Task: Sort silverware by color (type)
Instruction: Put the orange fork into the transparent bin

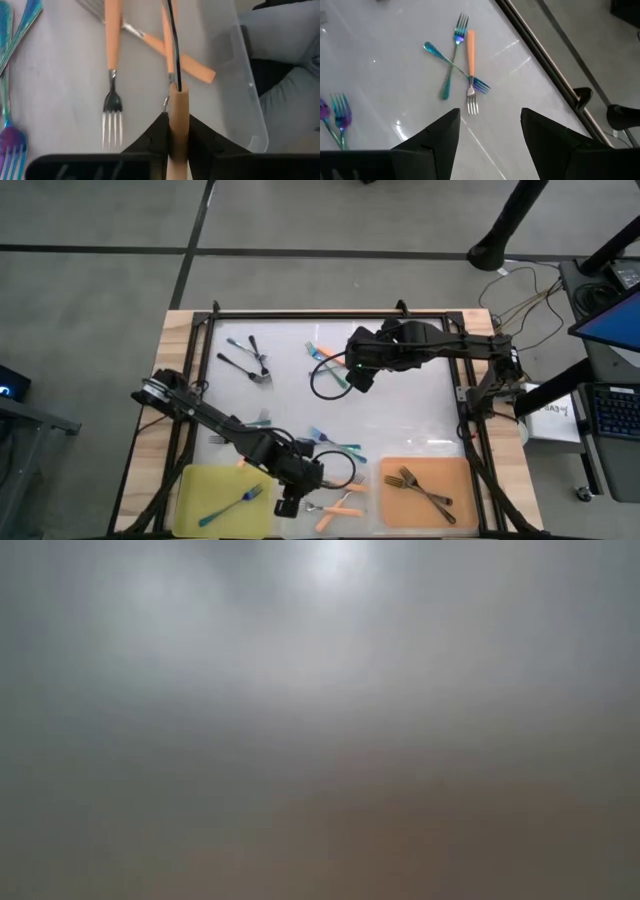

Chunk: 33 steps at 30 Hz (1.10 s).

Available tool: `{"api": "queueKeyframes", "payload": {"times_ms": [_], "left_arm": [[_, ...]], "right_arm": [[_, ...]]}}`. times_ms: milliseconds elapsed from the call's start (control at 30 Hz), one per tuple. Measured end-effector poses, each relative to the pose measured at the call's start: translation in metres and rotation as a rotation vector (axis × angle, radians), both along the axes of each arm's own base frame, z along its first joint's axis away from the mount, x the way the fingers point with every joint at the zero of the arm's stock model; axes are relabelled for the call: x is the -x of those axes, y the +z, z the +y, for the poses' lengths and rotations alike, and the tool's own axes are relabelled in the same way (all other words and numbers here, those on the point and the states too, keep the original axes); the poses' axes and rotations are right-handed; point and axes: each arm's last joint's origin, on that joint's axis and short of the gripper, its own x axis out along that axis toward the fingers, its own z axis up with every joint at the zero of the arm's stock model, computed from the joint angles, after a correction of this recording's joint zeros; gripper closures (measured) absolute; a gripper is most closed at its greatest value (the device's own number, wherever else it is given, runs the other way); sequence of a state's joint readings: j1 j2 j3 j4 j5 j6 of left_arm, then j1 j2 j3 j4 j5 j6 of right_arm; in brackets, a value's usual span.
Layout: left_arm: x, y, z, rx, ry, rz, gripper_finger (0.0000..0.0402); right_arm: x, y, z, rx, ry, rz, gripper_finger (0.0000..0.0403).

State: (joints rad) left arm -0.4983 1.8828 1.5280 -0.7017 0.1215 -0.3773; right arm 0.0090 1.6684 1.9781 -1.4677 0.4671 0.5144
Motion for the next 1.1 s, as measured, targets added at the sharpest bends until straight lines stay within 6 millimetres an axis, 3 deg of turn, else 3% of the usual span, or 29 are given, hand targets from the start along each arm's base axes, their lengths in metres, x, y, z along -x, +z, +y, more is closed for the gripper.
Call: {"api": "queueKeyframes", "payload": {"times_ms": [267,500,733,1100], "left_arm": [[0.001,-0.002,-0.001,0.004,0.008,0.008,0.0251],[0.002,-0.002,0.000,-0.011,0.014,0.017,0.0222],[0.006,0.007,0.006,-0.146,0.097,-0.055,0.0241],[0.037,0.058,0.029,-0.302,0.194,-0.185,0.0247]], "right_arm": [[-0.001,-0.002,0.000,-0.004,-0.001,0.009,0.0202],[-0.002,-0.007,0.000,-0.006,-0.010,0.015,0.0202],[-0.009,-0.055,-0.005,0.008,0.026,0.143,0.0202],[-0.021,-0.128,-0.062,-0.116,0.095,0.088,0.0202]]}}
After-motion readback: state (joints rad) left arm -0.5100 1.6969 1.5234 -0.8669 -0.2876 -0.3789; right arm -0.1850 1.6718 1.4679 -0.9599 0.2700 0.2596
